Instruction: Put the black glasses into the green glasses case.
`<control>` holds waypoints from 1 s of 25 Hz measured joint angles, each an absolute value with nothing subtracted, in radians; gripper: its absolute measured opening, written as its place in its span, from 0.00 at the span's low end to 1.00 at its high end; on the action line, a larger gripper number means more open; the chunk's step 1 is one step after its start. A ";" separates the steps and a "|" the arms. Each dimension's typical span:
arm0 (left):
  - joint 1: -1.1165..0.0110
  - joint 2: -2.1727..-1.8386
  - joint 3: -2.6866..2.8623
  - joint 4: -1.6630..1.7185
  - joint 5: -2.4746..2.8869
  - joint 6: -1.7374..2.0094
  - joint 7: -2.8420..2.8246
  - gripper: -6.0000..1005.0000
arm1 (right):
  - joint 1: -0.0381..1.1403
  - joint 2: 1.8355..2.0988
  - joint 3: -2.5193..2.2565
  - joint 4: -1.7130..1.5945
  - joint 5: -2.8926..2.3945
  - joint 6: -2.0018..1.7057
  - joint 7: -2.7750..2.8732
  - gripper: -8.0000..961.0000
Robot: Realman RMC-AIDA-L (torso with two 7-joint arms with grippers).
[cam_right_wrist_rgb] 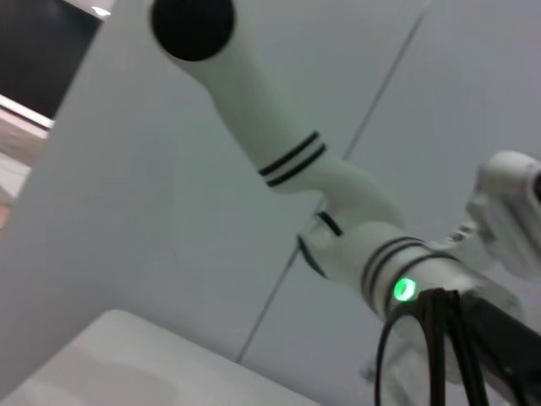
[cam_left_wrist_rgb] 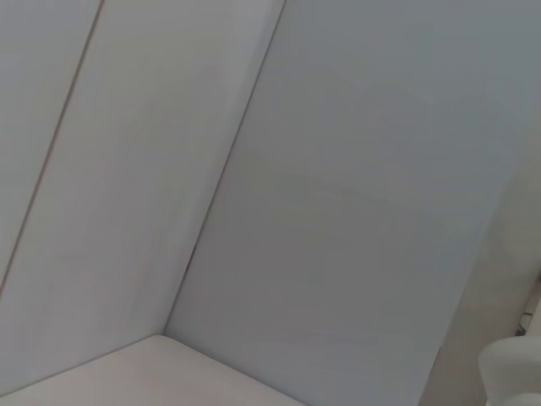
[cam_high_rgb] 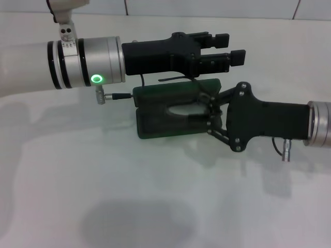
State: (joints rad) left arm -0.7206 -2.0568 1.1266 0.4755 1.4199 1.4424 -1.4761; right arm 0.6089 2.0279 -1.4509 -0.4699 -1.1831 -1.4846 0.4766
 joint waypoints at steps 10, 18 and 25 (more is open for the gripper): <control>-0.713 -2.059 1.126 0.475 1.392 1.461 -1.480 0.71 | 0.604 2.028 -1.450 -0.468 -1.174 -1.473 0.473 0.11; -0.656 -2.035 1.099 0.474 1.346 1.448 -1.439 0.71 | 0.588 2.025 -1.444 -0.480 -1.157 -1.491 0.470 0.11; -0.642 -2.028 1.106 0.474 1.394 1.461 -1.430 0.71 | 0.586 2.022 -1.441 -0.480 -1.147 -1.491 0.469 0.11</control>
State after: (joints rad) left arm -0.6425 -2.0275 1.1057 0.4740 1.3941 1.4610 -1.4297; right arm 0.5859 2.0219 -1.4412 -0.4802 -1.1472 -1.4908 0.4694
